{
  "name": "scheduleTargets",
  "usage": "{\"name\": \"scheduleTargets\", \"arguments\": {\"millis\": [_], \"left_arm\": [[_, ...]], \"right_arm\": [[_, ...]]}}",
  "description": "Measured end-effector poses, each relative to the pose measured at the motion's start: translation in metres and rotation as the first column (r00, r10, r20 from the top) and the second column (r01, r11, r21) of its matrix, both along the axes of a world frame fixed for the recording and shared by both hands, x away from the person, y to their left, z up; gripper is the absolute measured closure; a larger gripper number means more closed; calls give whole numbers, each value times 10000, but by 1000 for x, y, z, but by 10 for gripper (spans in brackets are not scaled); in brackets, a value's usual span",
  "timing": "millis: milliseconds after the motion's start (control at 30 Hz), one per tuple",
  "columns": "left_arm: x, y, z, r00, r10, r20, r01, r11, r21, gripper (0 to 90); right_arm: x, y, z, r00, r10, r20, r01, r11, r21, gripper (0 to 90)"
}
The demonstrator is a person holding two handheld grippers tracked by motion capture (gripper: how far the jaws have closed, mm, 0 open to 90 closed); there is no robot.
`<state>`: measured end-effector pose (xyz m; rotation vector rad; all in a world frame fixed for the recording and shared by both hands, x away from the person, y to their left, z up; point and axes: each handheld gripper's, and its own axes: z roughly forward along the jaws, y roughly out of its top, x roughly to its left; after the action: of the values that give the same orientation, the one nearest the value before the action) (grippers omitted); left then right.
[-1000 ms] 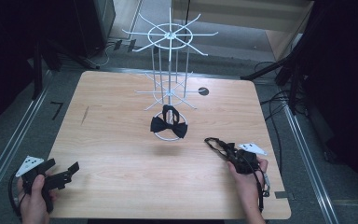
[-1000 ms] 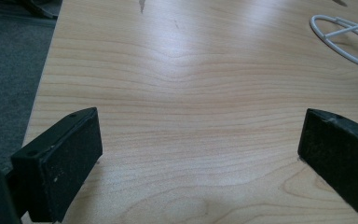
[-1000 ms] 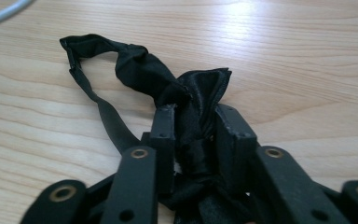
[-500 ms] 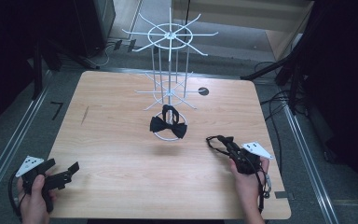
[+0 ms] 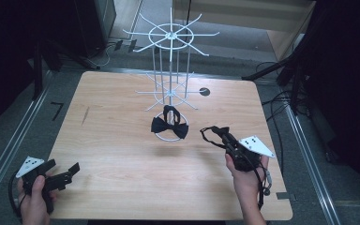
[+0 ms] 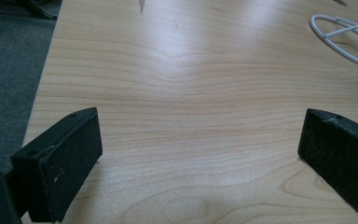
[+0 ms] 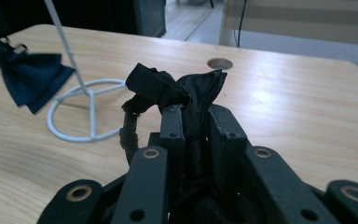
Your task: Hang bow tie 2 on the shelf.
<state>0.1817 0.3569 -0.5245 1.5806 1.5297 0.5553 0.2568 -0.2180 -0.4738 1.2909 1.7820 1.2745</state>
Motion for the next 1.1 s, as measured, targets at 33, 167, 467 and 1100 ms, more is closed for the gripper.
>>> {"name": "scheduleTargets", "arguments": {"millis": [33,167,467,1100], "left_arm": [[0,0,0,10000,-8,-4,8,10000,6,0],[0,0,0,10000,-7,9,7,10000,-10,0],[0,0,0,10000,-16,33,16,10000,7,0],[0,-1,0,10000,-16,58,16,10000,18,0]], "right_arm": [[0,2,3,10000,49,48,-49,10000,2,777],[-2,7,11,9993,301,228,-303,9995,93,776],[-8,14,26,9970,513,586,-530,9982,274,776],[-16,23,50,9880,956,1215,-1035,9928,601,776]]}}
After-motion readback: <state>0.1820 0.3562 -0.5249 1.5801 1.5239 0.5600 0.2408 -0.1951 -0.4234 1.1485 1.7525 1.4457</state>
